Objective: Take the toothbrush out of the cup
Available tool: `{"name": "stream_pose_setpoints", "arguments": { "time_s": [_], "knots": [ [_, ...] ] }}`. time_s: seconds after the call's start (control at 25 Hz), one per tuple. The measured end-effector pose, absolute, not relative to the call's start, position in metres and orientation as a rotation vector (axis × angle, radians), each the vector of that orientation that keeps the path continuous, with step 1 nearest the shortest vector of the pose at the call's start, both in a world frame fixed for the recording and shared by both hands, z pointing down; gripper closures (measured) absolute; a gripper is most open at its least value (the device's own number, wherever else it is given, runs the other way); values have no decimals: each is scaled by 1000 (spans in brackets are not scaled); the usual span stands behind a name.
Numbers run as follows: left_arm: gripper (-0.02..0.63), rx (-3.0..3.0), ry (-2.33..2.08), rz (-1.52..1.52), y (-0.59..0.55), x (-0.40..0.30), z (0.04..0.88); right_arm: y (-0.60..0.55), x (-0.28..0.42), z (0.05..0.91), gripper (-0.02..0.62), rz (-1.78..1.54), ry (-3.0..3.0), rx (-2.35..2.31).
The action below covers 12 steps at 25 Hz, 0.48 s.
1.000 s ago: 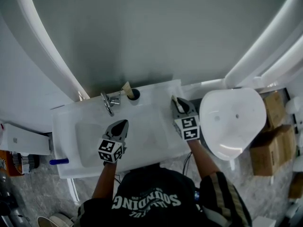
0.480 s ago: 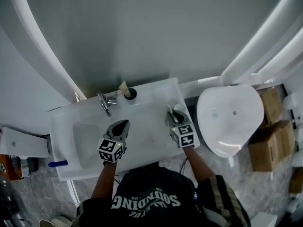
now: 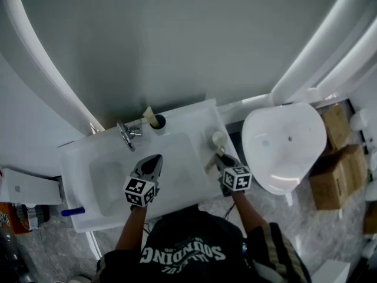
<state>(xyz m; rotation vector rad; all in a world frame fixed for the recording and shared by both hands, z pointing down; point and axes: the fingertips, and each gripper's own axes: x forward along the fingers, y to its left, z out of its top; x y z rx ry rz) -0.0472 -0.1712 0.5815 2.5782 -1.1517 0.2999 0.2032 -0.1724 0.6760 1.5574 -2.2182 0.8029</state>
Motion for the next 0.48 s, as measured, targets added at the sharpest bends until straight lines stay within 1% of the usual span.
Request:
{"name": "stream_pose_setpoints", "arguments": {
  "time_s": [0.32,0.48],
  "knots": [
    [606,2574,-1142,303,-172,-45,584,-167,263,723,532,1244,-2118,1770],
    [606,2574,-1144,310,-171,-45,585,-160,276,742,531,1262,-2037,1774]
  ]
}}
